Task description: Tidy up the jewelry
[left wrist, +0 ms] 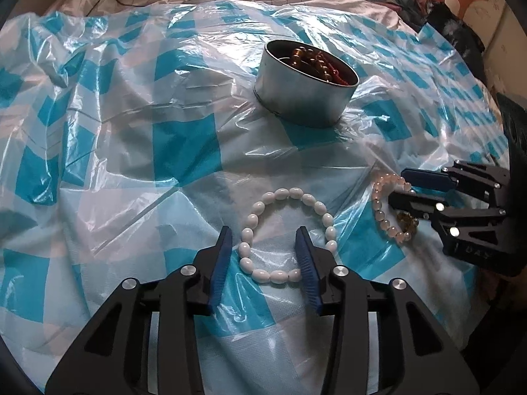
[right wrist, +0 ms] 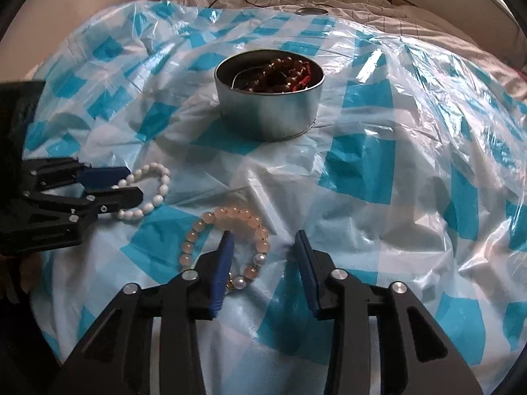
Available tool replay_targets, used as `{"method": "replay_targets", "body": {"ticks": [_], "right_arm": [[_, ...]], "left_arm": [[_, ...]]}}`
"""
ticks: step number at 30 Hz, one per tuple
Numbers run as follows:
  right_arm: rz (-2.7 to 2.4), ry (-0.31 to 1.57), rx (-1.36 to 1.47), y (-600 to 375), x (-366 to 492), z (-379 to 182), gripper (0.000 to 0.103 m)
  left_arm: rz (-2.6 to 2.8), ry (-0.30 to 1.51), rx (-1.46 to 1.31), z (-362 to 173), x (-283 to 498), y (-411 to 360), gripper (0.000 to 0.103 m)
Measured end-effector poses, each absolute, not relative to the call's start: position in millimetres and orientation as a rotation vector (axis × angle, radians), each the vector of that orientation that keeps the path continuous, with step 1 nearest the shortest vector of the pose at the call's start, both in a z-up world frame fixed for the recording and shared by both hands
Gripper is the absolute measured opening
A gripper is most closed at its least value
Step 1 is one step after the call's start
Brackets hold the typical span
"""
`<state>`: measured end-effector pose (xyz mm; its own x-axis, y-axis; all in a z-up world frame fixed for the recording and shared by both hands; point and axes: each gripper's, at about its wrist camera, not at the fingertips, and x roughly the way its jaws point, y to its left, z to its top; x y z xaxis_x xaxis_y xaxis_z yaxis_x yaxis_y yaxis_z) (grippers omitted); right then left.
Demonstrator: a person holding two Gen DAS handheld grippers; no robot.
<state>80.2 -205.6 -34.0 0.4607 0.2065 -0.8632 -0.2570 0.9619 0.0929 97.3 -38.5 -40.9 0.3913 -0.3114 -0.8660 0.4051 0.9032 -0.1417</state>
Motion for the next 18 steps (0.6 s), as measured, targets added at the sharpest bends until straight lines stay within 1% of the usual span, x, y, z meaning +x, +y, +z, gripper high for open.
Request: {"method": "replay_targets", "body": {"ticks": [1,2,4,10,14,18], "right_arm": [[0.285,1.052,-0.054,-205,80,-32,0.015],[0.281,1.046,-0.055,-206,80,-31,0.01],[0.289,1.029,-0.007,-212,81,-25,0.009],[0.322,0.955,0.267,-252,85,-3,0.009],[0.338,0.951,0.394,-270,89,-4,0.009],[0.348,0.973,0.422,-271,95,-8,0.009]], "left_arm": [[-0.463,1.079,0.1,-40,98,-39,0.016],[-0.464,1.076,0.108,-38,98,-39,0.008],[-0.468,1.054,0.102,-32,98,-37,0.007],[-0.498,0.974,0.014,-7,97,-28,0.007],[-0.477,1.009,0.029,-18,102,-30,0.007],[-0.462,1.06,0.051,-33,105,-32,0.007]]}}
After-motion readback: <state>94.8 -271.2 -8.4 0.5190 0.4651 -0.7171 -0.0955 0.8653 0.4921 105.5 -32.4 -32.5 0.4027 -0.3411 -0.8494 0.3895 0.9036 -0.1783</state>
